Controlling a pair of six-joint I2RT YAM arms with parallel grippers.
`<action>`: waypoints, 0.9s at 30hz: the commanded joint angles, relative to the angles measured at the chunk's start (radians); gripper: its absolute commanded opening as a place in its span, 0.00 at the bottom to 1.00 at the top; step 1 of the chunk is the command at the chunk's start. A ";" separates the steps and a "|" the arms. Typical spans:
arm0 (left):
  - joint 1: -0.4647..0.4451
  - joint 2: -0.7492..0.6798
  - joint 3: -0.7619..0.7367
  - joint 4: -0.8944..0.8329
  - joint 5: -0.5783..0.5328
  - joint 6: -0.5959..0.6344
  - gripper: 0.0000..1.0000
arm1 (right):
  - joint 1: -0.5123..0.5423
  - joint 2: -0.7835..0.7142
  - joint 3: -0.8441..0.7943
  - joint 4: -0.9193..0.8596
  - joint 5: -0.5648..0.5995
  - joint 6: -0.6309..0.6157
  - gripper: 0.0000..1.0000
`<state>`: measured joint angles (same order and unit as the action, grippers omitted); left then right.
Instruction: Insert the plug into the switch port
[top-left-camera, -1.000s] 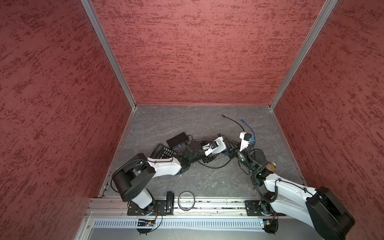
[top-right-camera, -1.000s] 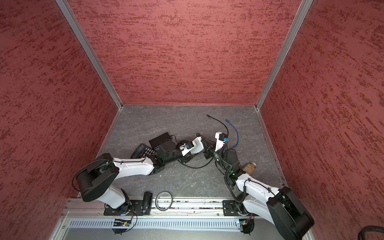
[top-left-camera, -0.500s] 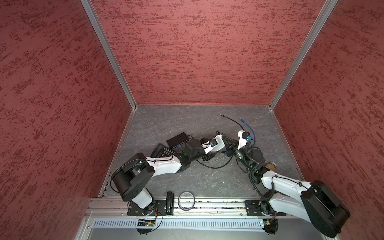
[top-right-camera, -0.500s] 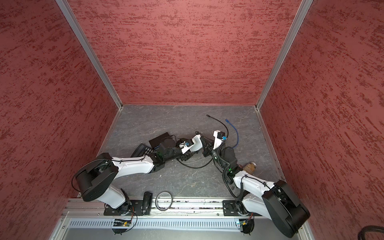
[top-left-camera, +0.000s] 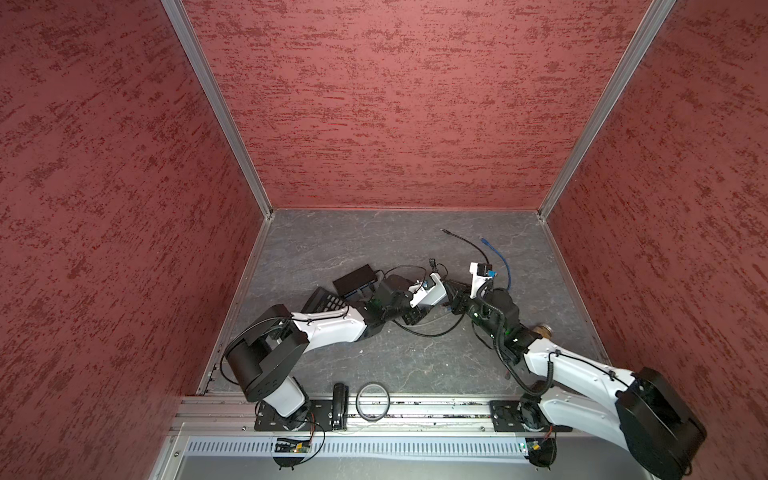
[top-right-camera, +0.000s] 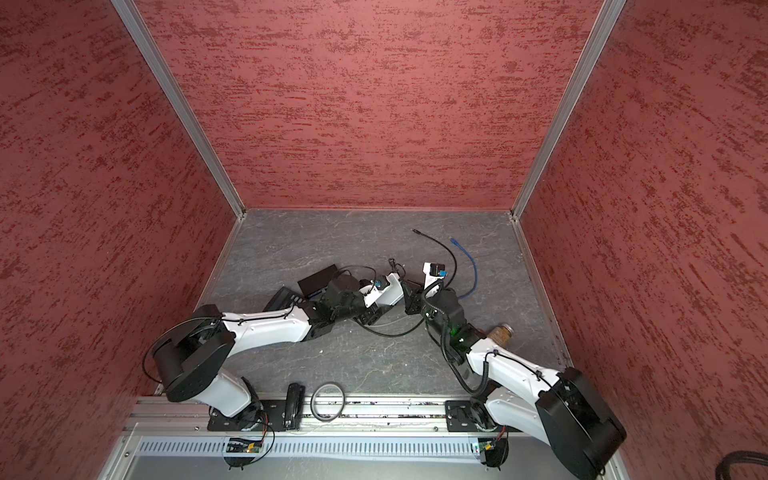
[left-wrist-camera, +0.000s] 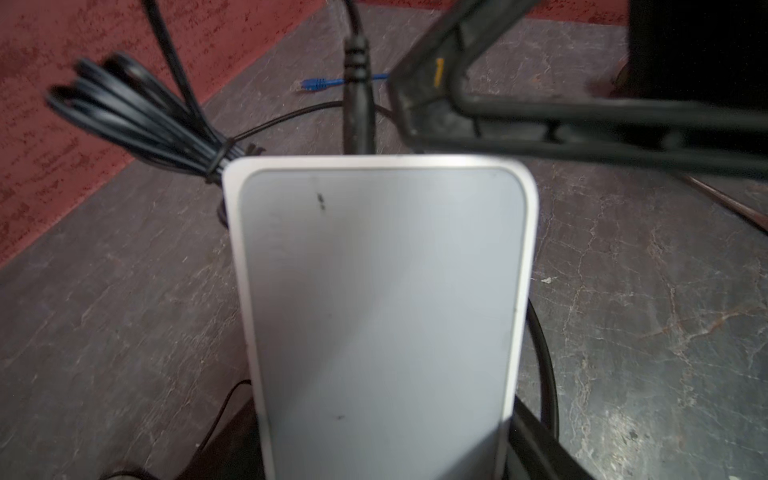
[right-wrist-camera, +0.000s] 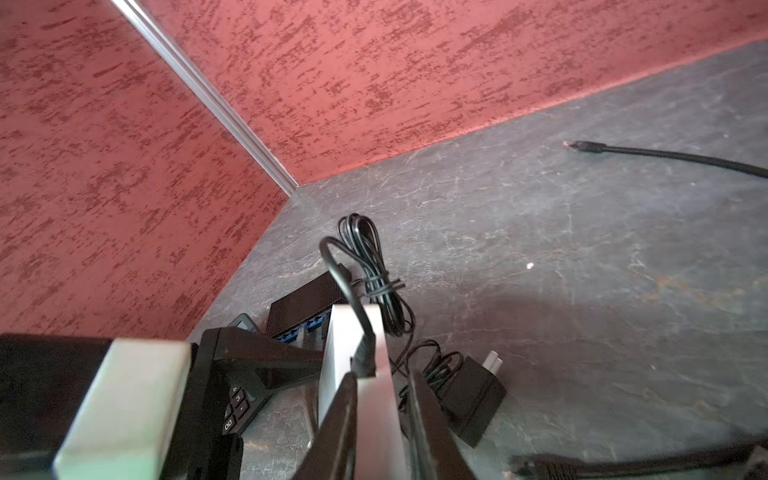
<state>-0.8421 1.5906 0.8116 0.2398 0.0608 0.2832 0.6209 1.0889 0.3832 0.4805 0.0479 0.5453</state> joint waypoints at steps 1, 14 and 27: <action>0.004 0.009 0.074 -0.079 -0.031 -0.085 0.07 | 0.006 -0.025 0.030 -0.226 0.036 0.009 0.31; 0.034 0.067 0.103 -0.383 -0.022 -0.201 0.09 | -0.062 -0.161 0.171 -0.546 0.099 -0.247 0.53; 0.035 0.159 0.187 -0.573 0.030 -0.236 0.14 | -0.156 0.014 0.252 -0.519 -0.161 -0.644 0.53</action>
<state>-0.8078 1.7107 0.9855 -0.2340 0.0536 0.0723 0.4683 1.0996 0.6510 -0.0784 -0.0078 0.0467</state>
